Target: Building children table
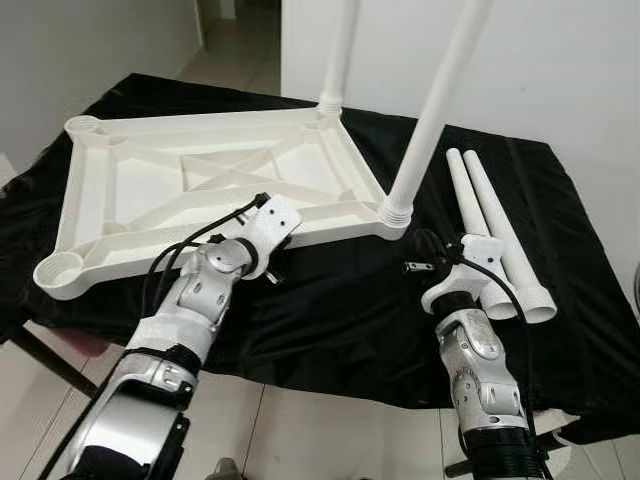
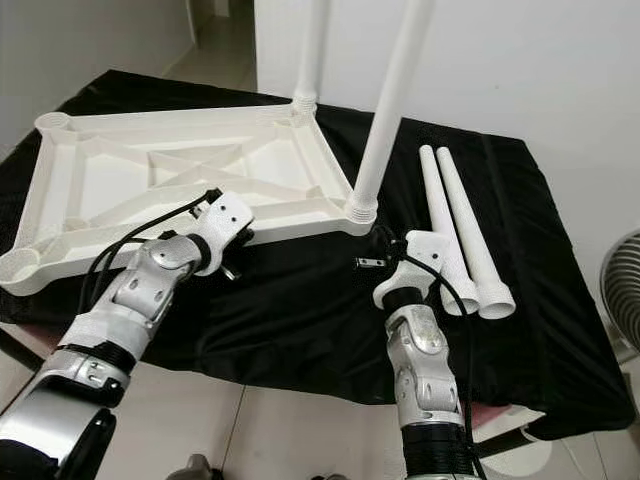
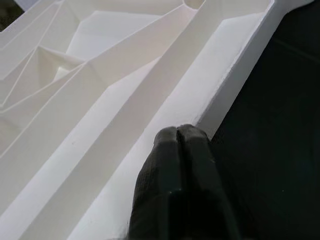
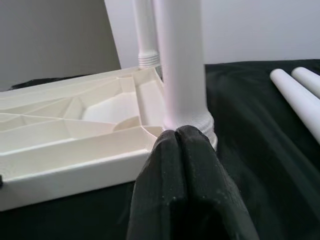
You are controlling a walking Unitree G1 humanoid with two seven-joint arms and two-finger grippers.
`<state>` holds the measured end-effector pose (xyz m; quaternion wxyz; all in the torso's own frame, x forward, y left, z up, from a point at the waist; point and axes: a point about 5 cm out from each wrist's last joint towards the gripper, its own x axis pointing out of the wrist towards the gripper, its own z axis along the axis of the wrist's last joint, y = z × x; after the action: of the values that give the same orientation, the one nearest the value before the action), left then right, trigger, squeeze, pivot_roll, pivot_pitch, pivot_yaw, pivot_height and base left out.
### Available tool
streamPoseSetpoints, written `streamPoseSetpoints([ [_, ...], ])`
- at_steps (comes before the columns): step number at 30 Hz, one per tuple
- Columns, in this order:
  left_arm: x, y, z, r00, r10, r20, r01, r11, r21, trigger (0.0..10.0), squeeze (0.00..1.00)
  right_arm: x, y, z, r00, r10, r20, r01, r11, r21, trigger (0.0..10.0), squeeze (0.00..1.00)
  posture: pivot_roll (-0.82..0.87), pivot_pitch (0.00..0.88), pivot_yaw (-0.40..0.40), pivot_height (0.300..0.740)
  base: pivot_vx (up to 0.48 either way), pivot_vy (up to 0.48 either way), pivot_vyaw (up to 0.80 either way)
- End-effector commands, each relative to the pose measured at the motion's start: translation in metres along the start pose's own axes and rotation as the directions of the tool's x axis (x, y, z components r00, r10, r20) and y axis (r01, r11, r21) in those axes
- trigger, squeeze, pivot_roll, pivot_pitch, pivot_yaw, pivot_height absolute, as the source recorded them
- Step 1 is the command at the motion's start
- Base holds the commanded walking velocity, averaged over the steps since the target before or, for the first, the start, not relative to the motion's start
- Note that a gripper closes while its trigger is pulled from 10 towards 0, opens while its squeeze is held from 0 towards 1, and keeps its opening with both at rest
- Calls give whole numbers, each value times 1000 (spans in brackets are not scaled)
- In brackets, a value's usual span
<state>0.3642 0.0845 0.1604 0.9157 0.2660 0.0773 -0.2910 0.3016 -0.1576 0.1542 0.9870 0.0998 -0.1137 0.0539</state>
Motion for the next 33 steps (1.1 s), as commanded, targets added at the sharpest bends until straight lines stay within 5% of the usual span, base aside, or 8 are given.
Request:
streamPoseSetpoints([
  [1,4,-7,6,1000,-4,9,4,1000,-1,0,0,-1,-3,-3,1000,-10,-10,9,1000,-8,10000,0,102,47,-49,740,0,0,0],
  [3,4,-8,6,1000,-7,11,7,1000,-2,0,0,-1,-3,-3,1000,-9,-10,9,1000,-8,10000,0,102,47,-49,740,0,0,0],
  [4,5,-9,6,1000,-19,8,19,1000,12,7686,0,0,-3,-3,1000,-8,-10,8,1000,-9,10000,0,103,48,-50,740,0,0,0],
  [8,4,-1,7,999,-31,10,31,999,-12,10000,0,0,-4,-3,1000,-6,-12,6,1000,-15,10000,0,106,52,-50,740,0,0,0],
  [9,3,3,7,999,-36,11,36,999,-17,10000,1000,0,-4,-3,1000,-6,-12,6,1000,-15,10000,0,108,55,-47,740,0,0,0],
  [20,0,26,10,998,-56,-1,56,997,48,10000,1000,-6,1,-6,999,24,-24,-25,999,-22,10000,0,112,63,-41,740,0,0,0],
  [21,0,28,8,997,-69,-16,70,995,66,10000,0,-9,2,-8,999,31,-33,-32,999,-21,10000,0,108,69,-40,740,0,0,0],
  [33,2,22,1,960,-275,-42,277,960,50,10000,0,-23,4,-14,996,49,-72,-50,999,-21,10000,0,96,66,-36,740,0,0,0],
])
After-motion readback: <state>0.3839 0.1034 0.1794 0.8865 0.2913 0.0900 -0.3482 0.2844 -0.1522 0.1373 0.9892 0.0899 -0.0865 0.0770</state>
